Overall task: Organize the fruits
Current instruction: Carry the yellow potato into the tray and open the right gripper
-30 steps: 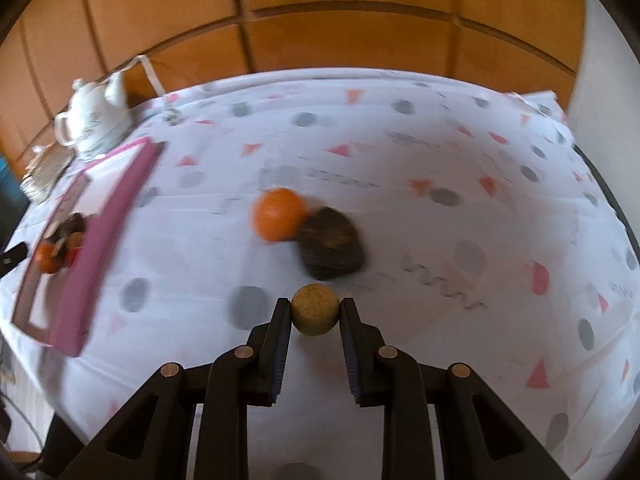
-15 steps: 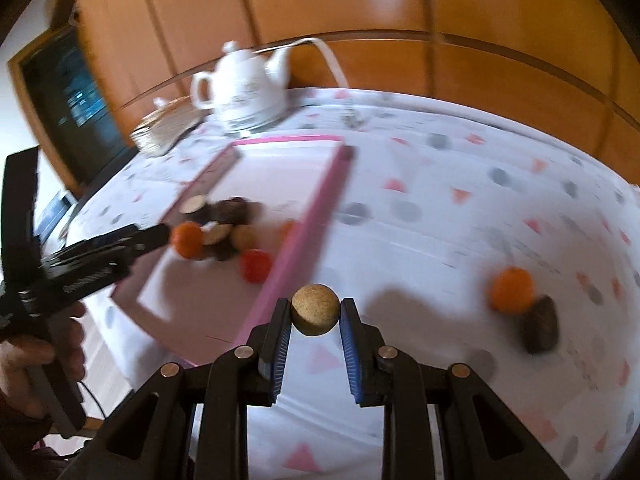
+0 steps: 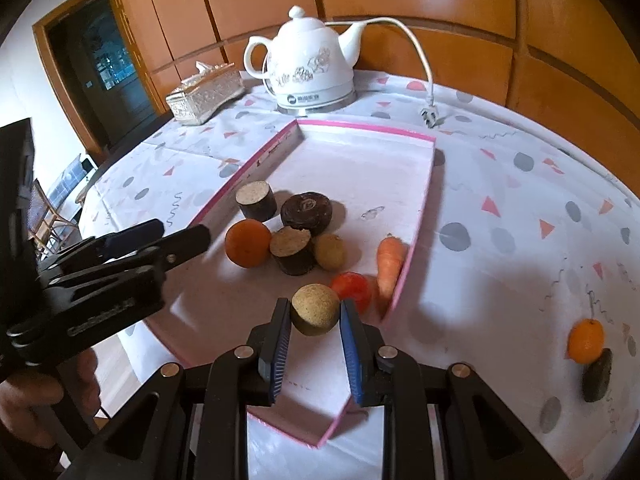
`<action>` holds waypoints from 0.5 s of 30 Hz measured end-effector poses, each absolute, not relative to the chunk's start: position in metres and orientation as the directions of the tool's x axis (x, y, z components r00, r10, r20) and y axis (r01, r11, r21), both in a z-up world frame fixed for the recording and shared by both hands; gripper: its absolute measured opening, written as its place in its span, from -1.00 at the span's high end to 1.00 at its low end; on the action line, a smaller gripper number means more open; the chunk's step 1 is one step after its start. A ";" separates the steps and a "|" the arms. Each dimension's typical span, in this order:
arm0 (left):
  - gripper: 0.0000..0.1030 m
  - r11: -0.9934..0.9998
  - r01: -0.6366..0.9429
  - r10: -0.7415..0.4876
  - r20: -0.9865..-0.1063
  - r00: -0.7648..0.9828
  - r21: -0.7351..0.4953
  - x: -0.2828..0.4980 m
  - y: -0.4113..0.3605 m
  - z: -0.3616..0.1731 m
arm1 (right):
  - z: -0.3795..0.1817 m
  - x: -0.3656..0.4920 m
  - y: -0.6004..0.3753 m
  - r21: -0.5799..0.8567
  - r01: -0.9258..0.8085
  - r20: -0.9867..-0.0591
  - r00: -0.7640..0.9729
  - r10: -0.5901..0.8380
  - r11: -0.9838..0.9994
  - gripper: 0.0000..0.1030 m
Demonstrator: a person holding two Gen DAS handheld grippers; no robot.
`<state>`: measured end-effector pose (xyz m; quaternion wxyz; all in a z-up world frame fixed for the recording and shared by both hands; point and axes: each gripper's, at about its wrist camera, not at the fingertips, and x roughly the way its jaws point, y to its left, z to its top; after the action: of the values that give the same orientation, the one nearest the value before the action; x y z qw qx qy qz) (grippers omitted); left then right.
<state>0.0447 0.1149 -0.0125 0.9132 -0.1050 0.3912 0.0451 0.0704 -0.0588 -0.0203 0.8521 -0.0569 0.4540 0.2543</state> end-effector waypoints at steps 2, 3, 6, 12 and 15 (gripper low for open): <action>-0.18 0.973 -0.174 0.008 -0.725 0.689 -0.154 0.044 0.119 -0.014 | -0.025 0.074 -0.056 0.128 -0.476 -0.810 0.456 0.369 0.870 0.51; -0.18 0.972 -0.176 0.009 -0.726 0.688 -0.155 0.044 0.120 -0.014 | -0.027 0.076 -0.055 0.126 -0.469 -0.814 0.455 0.361 0.874 0.51; -0.18 0.973 -0.174 0.007 -0.728 0.686 -0.155 0.043 0.120 -0.016 | -0.032 0.079 -0.054 0.128 -0.460 -0.815 0.456 0.357 0.879 0.51; -0.18 0.981 -0.139 -0.004 -0.729 0.685 -0.136 0.042 0.107 -0.016 | -0.032 0.078 -0.058 0.134 -0.431 -0.813 0.467 0.348 0.892 0.45; -0.18 0.984 -0.120 -0.014 -0.729 0.684 -0.132 0.042 0.100 -0.016 | -0.028 0.073 -0.060 0.127 -0.438 -0.804 0.480 0.351 0.890 0.45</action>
<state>0.0424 0.0997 -0.0157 0.9138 -0.0847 0.3961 0.0290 0.0729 -0.0605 -0.0278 0.8589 -0.0479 0.4552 0.2299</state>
